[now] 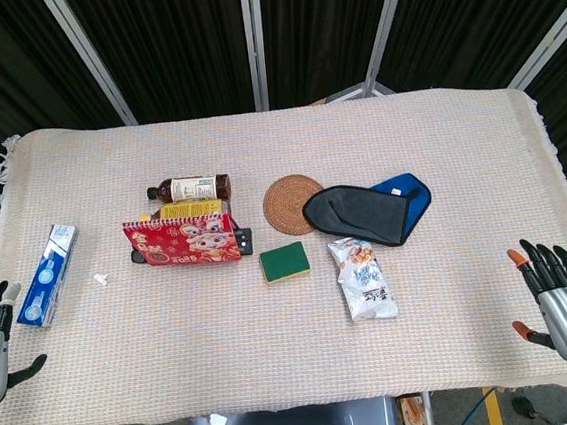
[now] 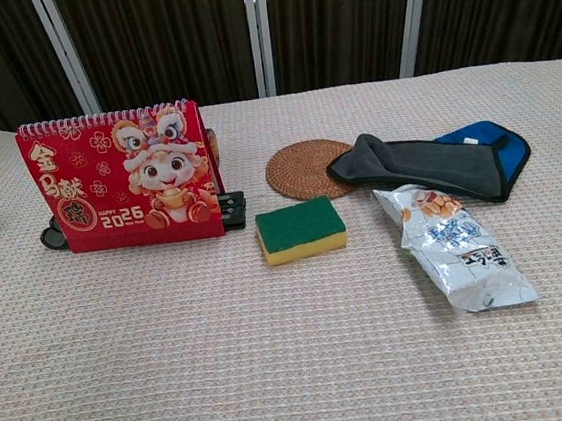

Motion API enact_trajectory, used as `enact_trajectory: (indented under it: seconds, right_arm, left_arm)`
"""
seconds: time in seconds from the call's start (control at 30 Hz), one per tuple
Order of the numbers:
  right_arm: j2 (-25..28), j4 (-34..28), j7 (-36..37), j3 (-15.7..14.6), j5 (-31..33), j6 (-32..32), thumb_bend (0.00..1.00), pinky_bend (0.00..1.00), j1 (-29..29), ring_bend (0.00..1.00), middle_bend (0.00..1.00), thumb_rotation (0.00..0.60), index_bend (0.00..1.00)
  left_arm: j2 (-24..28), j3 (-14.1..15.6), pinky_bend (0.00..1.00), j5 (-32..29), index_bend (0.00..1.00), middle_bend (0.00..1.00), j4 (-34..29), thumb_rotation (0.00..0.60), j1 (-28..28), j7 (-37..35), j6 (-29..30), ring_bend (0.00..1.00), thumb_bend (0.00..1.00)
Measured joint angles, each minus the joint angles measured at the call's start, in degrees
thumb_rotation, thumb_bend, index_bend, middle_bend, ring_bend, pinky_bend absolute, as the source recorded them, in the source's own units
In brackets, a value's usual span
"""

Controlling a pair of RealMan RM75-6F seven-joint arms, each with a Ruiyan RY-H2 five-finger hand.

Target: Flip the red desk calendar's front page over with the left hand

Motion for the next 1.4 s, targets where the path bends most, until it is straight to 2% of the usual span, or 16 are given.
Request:
enact_trajectory:
  seconds: [0.57, 0.67, 0.73, 0.77, 0.8, 0.83, 0.93, 1.0, 1.13, 1.4]
  right_arm:
    - [-0.8, 1.1, 2.9, 0.4, -0.4, 1.9, 0.03, 0.0, -0.7, 0.0, 0.0, 0.6, 0.0]
    - [-0.6, 1.1, 3.7, 0.4, -0.5, 2.1, 0.03, 0.0, -0.8, 0.0, 0.0, 0.6, 0.0]
    - [-0.4, 1.2, 4.1, 0.3, -0.6, 2.2, 0.03, 0.0, -0.9, 0.0, 0.0, 0.6, 0.0]
    - [-0.4, 1.2, 4.2, 0.3, -0.6, 2.2, 0.03, 0.0, -0.9, 0.0, 0.0, 0.6, 0.0]
    - [-0.3, 1.2, 4.4, 0.3, -0.7, 2.3, 0.03, 0.0, -0.9, 0.0, 0.0, 0.6, 0.0]
    - [-0.2, 1.1, 4.6, 0.3, -0.8, 2.3, 0.03, 0.0, -0.9, 0.0, 0.0, 0.6, 0.0]
    - [0.0, 0.9, 5.3, 0.2, -1.0, 2.5, 0.03, 0.0, -1.0, 0.0, 0.0, 0.6, 0.0]
    - [0.1, 0.9, 5.8, 0.1, -1.4, 2.7, 0.03, 0.0, -1.0, 0.0, 0.0, 0.6, 0.0]
    - [0.2, 0.8, 6.1, 0.1, -1.6, 2.5, 0.03, 0.0, -1.0, 0.0, 0.0, 0.6, 0.0]
    - [0.4, 0.7, 6.8, 0.1, -1.8, 2.6, 0.03, 0.0, -1.0, 0.0, 0.0, 0.6, 0.0]
  left_arm:
    - [-0.6, -0.2, 0.0, -0.3, 0.0, 0.0, 0.0, 0.6, -0.9, -2.7, -1.3, 0.0, 0.0]
    - [-0.7, -0.5, 0.0, -1.1, 0.0, 0.0, -0.4, 0.6, -1.2, -5.0, -2.3, 0.0, 0.11]
    - [-1.0, -0.7, 0.04, -1.7, 0.0, 0.0, -0.6, 0.6, -1.4, -5.9, -2.7, 0.01, 0.29]
    - [-1.2, -0.9, 0.12, -1.9, 0.0, 0.02, -0.6, 0.6, -1.5, -6.2, -2.8, 0.06, 0.41]
    - [-1.5, -1.2, 0.24, -2.3, 0.0, 0.1, -0.6, 0.6, -1.5, -6.5, -2.7, 0.15, 0.5]
    - [-1.9, -1.5, 0.36, -2.6, 0.0, 0.23, -0.7, 0.6, -1.6, -6.7, -2.5, 0.29, 0.54]
    - [-3.9, -2.8, 0.57, -4.1, 0.0, 0.56, -0.7, 0.6, -1.7, -7.6, -1.8, 0.57, 0.61]
    - [-5.2, -3.7, 0.63, -6.2, 0.0, 0.64, -1.1, 0.6, -2.2, -9.3, -2.4, 0.65, 0.65]
    - [-5.8, -5.0, 0.7, -11.7, 0.0, 0.66, -2.8, 0.6, -3.8, -12.2, -7.7, 0.68, 0.72]
    - [-4.8, -8.1, 0.72, -27.8, 0.0, 0.66, -6.2, 0.6, -9.8, -17.5, -24.0, 0.69, 0.77]
